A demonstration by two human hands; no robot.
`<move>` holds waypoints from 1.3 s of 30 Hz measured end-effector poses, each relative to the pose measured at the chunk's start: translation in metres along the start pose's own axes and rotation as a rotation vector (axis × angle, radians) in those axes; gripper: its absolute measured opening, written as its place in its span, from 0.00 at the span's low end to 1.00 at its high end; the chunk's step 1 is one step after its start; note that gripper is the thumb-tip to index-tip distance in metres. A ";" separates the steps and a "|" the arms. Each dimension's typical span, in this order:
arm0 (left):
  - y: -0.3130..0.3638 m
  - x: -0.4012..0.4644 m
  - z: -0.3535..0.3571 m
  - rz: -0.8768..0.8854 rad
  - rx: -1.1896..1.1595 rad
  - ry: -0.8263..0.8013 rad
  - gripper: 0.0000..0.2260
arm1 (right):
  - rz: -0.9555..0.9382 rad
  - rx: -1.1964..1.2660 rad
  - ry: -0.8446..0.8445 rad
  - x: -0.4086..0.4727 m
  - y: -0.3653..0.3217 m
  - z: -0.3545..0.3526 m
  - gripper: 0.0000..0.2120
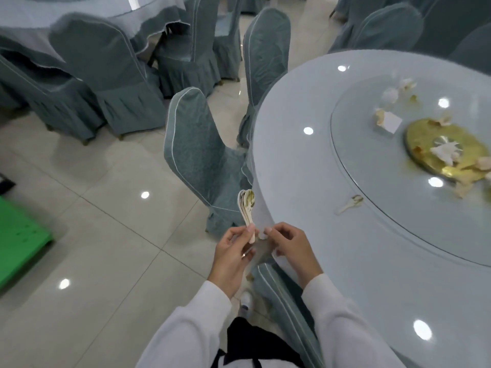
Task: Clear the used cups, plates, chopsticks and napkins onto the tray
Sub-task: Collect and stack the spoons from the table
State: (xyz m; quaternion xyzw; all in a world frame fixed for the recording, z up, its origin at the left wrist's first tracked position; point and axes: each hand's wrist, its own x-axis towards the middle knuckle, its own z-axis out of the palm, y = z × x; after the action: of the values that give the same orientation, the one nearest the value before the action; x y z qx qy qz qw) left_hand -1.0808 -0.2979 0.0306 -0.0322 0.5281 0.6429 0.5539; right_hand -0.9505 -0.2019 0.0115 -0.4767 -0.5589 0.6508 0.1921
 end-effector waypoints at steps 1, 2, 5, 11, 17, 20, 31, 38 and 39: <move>0.002 0.007 0.005 -0.017 0.009 -0.014 0.14 | 0.018 0.002 0.049 0.007 0.002 -0.006 0.10; 0.005 0.015 0.012 -0.034 0.014 -0.026 0.14 | 0.042 0.006 0.097 0.013 0.004 -0.014 0.09; 0.008 0.036 0.030 -0.094 0.050 -0.054 0.16 | 0.140 0.082 0.241 0.027 0.014 -0.044 0.07; 0.001 0.064 0.064 -0.217 0.124 -0.124 0.15 | 0.283 0.215 0.509 0.031 0.052 -0.107 0.07; -0.008 0.094 0.085 -0.323 0.197 -0.157 0.14 | 0.363 0.302 0.652 0.053 0.078 -0.139 0.05; -0.008 0.114 0.095 -0.366 0.226 -0.182 0.15 | 0.387 0.334 0.710 0.074 0.081 -0.147 0.04; 0.000 0.203 0.128 -0.488 0.333 -0.250 0.04 | 0.522 0.301 0.953 0.163 0.082 -0.162 0.12; 0.006 0.238 0.141 -0.540 0.382 -0.273 0.07 | 0.690 0.106 1.023 0.191 0.082 -0.162 0.13; 0.006 0.241 0.142 -0.545 0.389 -0.279 0.07 | 0.695 0.094 1.036 0.193 0.082 -0.162 0.11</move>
State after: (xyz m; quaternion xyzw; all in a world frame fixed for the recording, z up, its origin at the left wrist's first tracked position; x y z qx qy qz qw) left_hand -1.1013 -0.0320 -0.0541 0.0221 0.5320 0.3573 0.7674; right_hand -0.8830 0.0125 -0.1291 -0.8753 -0.1762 0.3835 0.2361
